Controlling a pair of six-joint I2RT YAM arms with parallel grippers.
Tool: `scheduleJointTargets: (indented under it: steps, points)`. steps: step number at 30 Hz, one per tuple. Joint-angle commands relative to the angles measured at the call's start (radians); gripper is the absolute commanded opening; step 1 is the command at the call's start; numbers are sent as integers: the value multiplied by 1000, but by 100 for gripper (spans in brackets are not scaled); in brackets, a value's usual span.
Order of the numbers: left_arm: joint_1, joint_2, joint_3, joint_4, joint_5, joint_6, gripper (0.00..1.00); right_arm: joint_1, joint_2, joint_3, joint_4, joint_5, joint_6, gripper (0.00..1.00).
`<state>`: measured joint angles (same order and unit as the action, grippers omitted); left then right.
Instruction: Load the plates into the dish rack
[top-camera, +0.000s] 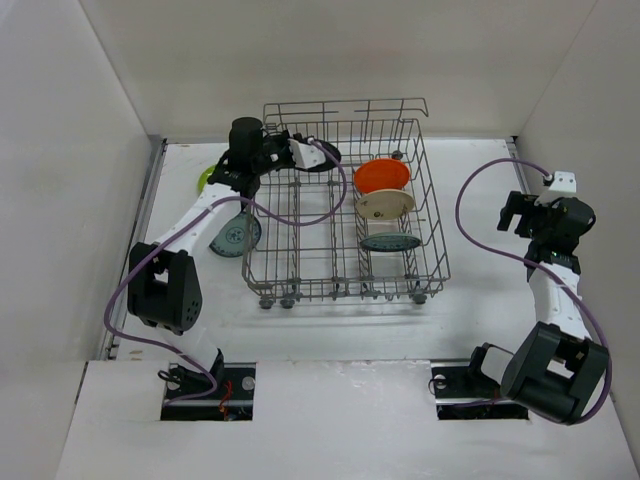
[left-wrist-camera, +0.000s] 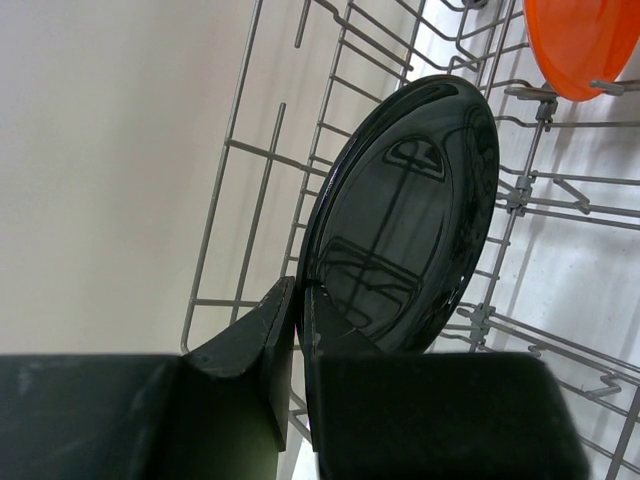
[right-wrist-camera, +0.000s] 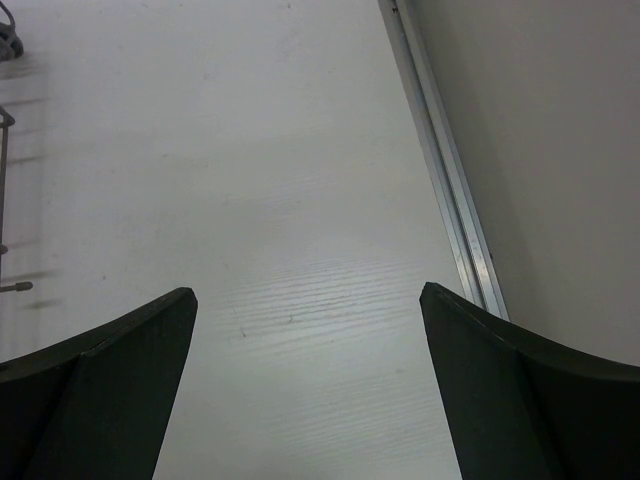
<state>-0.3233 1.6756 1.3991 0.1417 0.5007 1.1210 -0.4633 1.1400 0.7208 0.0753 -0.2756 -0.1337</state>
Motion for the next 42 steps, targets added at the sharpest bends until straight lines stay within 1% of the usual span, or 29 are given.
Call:
scheduleJointTargets:
  steps: [1,11,22,25,27,29,32,35,38,39,41,42]
  points:
    - [0,-17,-28,72,47,-4,0,4,3,22,41,10,14,99]
    - [-12,4,-112,101,21,-53,0,4,12,29,34,15,13,99]
    - [-16,67,-115,142,-22,-98,0,5,20,34,29,23,9,99]
    - [-15,78,-121,153,-28,-108,2,5,23,37,26,24,9,99]
    - [-15,82,-137,167,-28,-113,4,5,24,39,26,24,9,99]
    - [-15,78,-170,193,-28,-115,11,5,26,39,24,24,8,99]
    - [-19,65,-222,236,-37,-115,17,5,27,40,24,24,8,99]
    - [-26,52,-255,246,-57,-115,18,5,27,40,23,24,6,99]
    - [-29,29,-275,248,-79,-124,22,5,29,42,23,24,5,99]
    - [-29,16,-282,248,-86,-127,26,5,29,42,23,24,3,99]
    - [-27,-16,-295,256,-106,-139,41,5,26,40,23,23,3,99]
    - [-26,-30,-298,260,-116,-147,47,5,24,40,23,23,2,99]
